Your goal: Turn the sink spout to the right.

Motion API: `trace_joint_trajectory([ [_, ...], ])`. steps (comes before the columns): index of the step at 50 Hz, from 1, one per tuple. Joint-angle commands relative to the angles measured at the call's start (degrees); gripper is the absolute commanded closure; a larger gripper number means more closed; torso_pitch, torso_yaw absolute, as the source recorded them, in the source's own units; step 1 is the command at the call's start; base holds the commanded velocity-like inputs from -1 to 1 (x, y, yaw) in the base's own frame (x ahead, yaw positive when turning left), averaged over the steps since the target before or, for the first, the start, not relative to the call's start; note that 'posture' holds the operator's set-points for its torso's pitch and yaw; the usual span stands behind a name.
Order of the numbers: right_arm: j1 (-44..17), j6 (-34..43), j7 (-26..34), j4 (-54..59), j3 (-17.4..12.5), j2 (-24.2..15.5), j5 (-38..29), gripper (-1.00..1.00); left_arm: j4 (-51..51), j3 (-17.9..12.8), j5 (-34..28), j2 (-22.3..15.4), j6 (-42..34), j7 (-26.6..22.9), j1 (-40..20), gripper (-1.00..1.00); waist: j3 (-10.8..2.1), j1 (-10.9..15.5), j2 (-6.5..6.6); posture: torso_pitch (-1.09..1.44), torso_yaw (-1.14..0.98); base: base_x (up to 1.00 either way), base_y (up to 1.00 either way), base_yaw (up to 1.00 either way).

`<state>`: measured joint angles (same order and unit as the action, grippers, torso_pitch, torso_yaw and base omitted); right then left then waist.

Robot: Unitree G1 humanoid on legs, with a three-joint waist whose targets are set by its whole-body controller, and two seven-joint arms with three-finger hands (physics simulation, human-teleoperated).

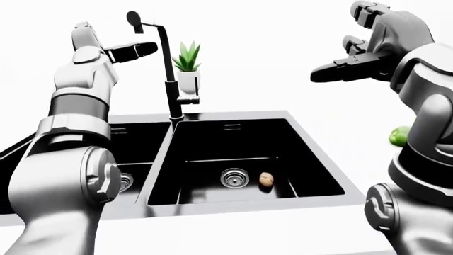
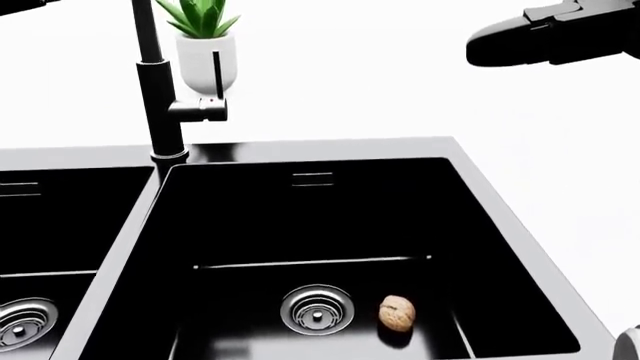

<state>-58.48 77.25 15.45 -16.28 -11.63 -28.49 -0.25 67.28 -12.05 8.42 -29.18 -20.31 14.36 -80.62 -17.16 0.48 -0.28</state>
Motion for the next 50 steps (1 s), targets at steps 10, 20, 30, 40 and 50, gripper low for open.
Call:
trace_joint_trajectory([
  [10,-1.84,-1.86,-0.43,-0.64,-0.4,-0.58,0.08,-1.0,-3.61,0.83,-0.43,1.47,0.65,0.28,-2.91,-1.0,-0.61,-0.19,-0.04,-0.46,0.0,0.0,0.0,0.0],
  [20,-2.22,-1.27,-0.33,-0.89,-0.24,-0.89,0.13,-1.0,-5.74,1.78,-0.99,3.81,-0.57,0.55,-3.22,-1.0,-0.48,-0.15,-0.2,-0.46,0.0,0.0,0.0,0.0],
  [30,-1.44,-0.92,-0.24,-1.93,-0.9,-1.16,0.39,-1.0,-9.18,2.43,-1.19,5.96,-2.82,1.11,-3.31,-1.0,-0.37,-0.08,-0.41,-0.46,0.0,0.0,0.0,0.0],
  [40,-1.05,-0.48,-0.39,-2.7,-1.25,-1.49,0.83,-1.0,-12.12,3.08,-1.18,8.33,-4.04,1.53,-1.78,-1.0,-0.41,-0.02,-0.54,-0.46,0.0,0.0,0.0,0.0],
  [50,-1.32,-0.44,-0.58,-2.52,-1.12,-1.66,1.01,-1.0,-15.0,3.51,-1.15,9.66,-5.91,1.95,-1.5,-1.0,-0.44,-0.06,-0.63,-0.46,0.0,0.0,0.0,0.0],
])
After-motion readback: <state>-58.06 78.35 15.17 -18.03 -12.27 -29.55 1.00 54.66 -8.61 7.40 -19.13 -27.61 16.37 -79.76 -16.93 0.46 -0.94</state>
